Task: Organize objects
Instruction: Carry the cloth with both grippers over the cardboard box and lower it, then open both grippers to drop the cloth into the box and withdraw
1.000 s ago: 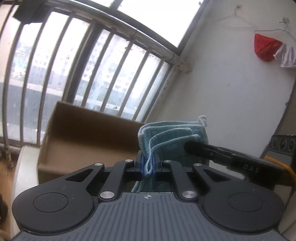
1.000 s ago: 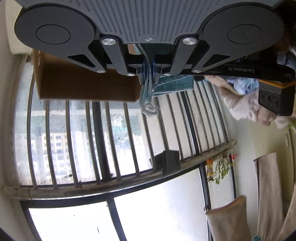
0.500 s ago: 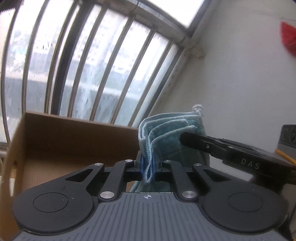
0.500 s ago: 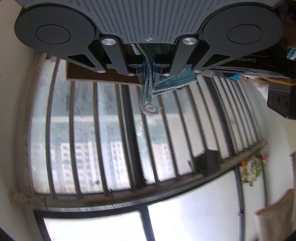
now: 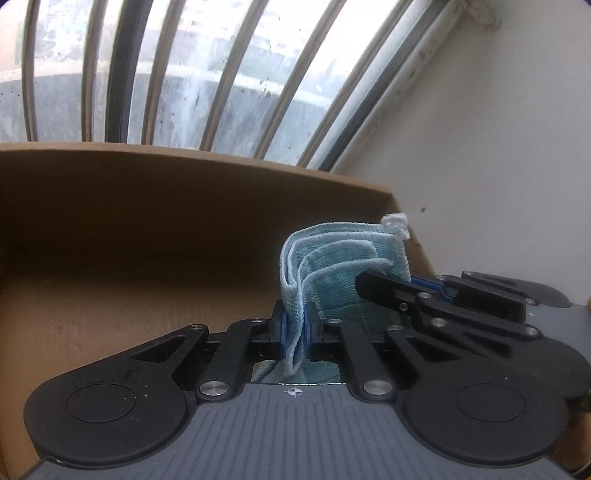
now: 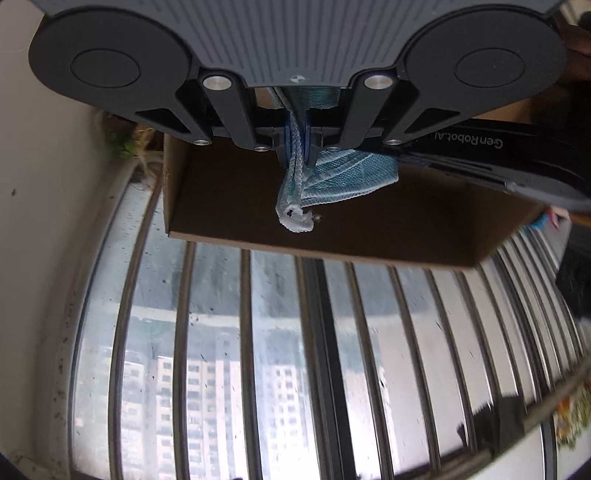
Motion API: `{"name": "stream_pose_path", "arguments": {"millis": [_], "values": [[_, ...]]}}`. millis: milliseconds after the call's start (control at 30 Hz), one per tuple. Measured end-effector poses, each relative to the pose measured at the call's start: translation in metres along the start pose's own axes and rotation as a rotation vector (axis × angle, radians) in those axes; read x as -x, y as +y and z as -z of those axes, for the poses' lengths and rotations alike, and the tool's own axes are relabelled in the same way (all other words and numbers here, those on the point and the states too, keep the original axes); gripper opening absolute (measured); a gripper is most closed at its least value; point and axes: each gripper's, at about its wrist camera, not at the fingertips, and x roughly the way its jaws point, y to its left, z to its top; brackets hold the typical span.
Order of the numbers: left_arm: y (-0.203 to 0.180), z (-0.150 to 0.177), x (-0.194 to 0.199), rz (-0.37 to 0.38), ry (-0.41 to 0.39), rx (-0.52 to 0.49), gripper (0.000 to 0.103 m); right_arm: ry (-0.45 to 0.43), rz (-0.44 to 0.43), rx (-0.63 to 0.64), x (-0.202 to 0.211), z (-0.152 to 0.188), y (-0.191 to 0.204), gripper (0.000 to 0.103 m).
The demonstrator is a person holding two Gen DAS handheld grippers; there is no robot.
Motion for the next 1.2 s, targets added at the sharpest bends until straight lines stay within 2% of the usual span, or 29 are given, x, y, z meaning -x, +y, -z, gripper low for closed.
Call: {"name": "stream_pose_path", "arguments": {"millis": [300, 367, 433, 533, 600, 767, 833, 933, 1100, 1200], "values": [[-0.005, -0.007, -0.021, -0.059, 0.044, -0.01, 0.009, 0.061, 0.111, 0.044, -0.021, -0.005, 0.005, 0.008], [-0.007, -0.005, -0.021, -0.08, 0.046, -0.012, 0.014, 0.074, 0.105, 0.029, -0.022, -0.008, 0.004, 0.009], [-0.007, -0.011, -0.022, -0.092, 0.056, -0.001, 0.031, 0.081, 0.127, 0.031, -0.021, -0.012, 0.004, 0.011], [-0.004, -0.009, -0.018, -0.119, 0.052, 0.02, 0.044, 0.107, 0.154, 0.01, -0.021, -0.015, 0.002, 0.014], [-0.003, -0.007, -0.013, -0.127, 0.05, 0.034, 0.049, 0.105, 0.151, -0.014, -0.018, -0.016, -0.001, 0.021], [-0.005, -0.014, 0.001, -0.132, 0.027, 0.036, 0.064, 0.089, 0.138, -0.044, -0.003, -0.017, -0.004, 0.028], [-0.009, -0.014, 0.005, -0.133, 0.009, 0.032, 0.069, 0.074, 0.123, -0.059, 0.01, -0.017, -0.003, 0.03], [-0.015, -0.01, 0.028, -0.123, -0.017, 0.02, 0.07, 0.039, 0.091, -0.078, 0.033, -0.013, -0.002, 0.036], [-0.035, 0.006, 0.076, -0.1, -0.078, -0.032, 0.079, -0.064, 0.019, -0.112, 0.098, 0.004, 0.006, 0.063], [-0.045, 0.021, 0.111, -0.079, -0.147, -0.059, 0.086, -0.135, -0.019, -0.117, 0.141, 0.019, 0.013, 0.066]]}}
